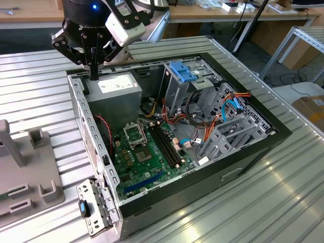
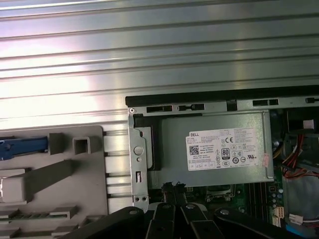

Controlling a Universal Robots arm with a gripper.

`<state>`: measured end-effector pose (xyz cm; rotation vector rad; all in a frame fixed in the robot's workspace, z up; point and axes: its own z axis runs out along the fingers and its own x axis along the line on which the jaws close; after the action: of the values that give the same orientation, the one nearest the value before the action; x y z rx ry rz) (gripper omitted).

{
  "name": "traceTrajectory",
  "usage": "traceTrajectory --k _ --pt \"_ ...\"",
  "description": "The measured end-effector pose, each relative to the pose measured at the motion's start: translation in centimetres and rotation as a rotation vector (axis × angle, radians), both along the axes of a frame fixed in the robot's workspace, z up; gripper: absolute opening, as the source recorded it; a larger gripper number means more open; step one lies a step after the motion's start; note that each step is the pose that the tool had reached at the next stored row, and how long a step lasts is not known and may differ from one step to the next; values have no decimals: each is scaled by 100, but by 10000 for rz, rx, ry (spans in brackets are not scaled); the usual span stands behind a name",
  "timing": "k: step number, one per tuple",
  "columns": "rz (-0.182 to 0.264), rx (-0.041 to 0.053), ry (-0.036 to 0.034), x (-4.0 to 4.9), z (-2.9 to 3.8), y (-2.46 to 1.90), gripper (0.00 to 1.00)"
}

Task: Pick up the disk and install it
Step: 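Reach for the disk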

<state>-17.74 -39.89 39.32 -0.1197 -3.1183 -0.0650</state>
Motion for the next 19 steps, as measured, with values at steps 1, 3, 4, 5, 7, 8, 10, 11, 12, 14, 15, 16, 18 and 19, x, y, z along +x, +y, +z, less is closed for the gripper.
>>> traceTrajectory --k 1,3,4,5,7,8,10,11,12,14,15,16,18,19 --pt "0 0 0 -7 0 0 11" --pt "0 -1 0 -32 0 0 11" --pt "0 0 0 -55 0 0 11" --pt "0 0 0 -68 0 0 11" --pt "0 0 0 -103 -1 0 11" --pt "0 0 0 -119 0 0 11" --pt "0 0 0 -136 -1 0 11" --pt "0 0 0 -150 -1 0 11" --pt "0 0 0 -171 -1 0 11" --pt "0 1 0 -194 -1 0 11" --pt "1 0 0 -195 -1 0 11" --pt "1 -1 1 -196 -1 0 11" --pt "0 1 0 -198 -1 0 11" --pt "0 0 0 -198 -1 0 11"
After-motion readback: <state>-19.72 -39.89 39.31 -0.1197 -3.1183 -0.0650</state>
